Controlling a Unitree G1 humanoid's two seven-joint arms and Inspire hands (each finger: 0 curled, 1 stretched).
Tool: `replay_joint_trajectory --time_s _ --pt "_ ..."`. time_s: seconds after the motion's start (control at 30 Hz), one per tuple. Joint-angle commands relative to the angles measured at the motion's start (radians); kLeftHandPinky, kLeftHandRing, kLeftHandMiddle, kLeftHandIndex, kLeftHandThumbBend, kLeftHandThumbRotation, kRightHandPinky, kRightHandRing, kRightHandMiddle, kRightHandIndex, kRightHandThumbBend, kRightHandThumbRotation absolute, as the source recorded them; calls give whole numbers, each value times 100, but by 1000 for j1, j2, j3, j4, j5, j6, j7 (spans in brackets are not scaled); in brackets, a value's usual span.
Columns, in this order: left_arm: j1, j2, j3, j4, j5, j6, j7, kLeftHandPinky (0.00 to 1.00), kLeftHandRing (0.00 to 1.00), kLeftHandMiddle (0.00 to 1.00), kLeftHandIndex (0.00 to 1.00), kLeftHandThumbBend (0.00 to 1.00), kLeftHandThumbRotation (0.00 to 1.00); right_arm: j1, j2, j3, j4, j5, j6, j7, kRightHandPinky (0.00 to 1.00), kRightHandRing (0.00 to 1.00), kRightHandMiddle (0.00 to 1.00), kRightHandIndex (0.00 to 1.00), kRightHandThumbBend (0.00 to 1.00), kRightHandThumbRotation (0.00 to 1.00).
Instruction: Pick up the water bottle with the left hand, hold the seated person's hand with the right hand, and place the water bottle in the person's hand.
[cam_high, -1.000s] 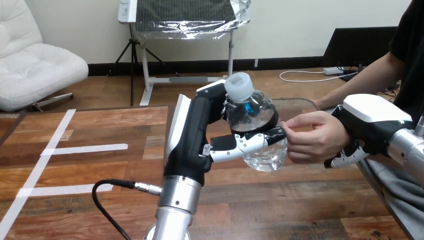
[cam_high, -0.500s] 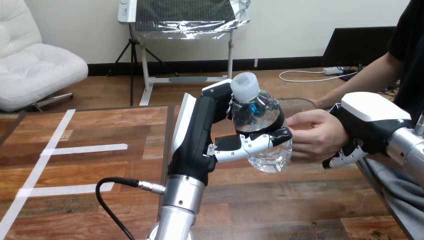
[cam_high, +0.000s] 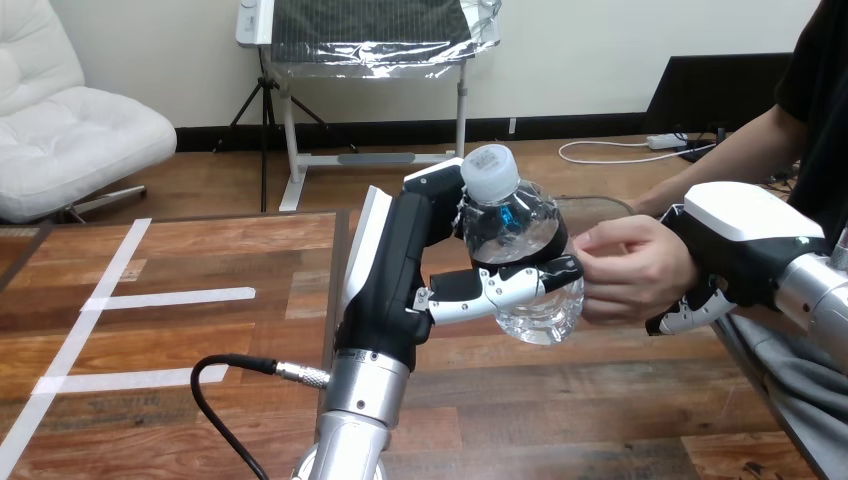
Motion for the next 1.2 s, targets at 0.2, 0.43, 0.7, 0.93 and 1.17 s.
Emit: replay_joint_trajectory --time_s 0.2,0.43,0.7,0.93,1.17 --pt "-72 -60 -2 -12 4 -38 15 36 39 43 48 61 0 -1 -10 -23 -27 11 -14 -6 17 23 30 34 74 0" --pt "-77 -55 4 -6 0 -50 12 37 39 43 48 61 0 9 -10 -30 -5 23 -41 -29 17 22 29 32 74 0" --pt "-81 -52 7 -9 1 -51 9 37 39 43 48 60 0 19 -13 -35 10 24 -88 -65 15 21 27 29 74 0" --pt "-82 -53 6 -11 2 -52 8 37 39 44 48 60 0 19 -12 -41 8 21 -96 -64 14 20 26 27 75 0" --pt "-81 -55 4 -13 2 -49 9 37 39 44 48 60 0 14 -12 -41 7 17 -90 -58 14 19 25 27 75 0"
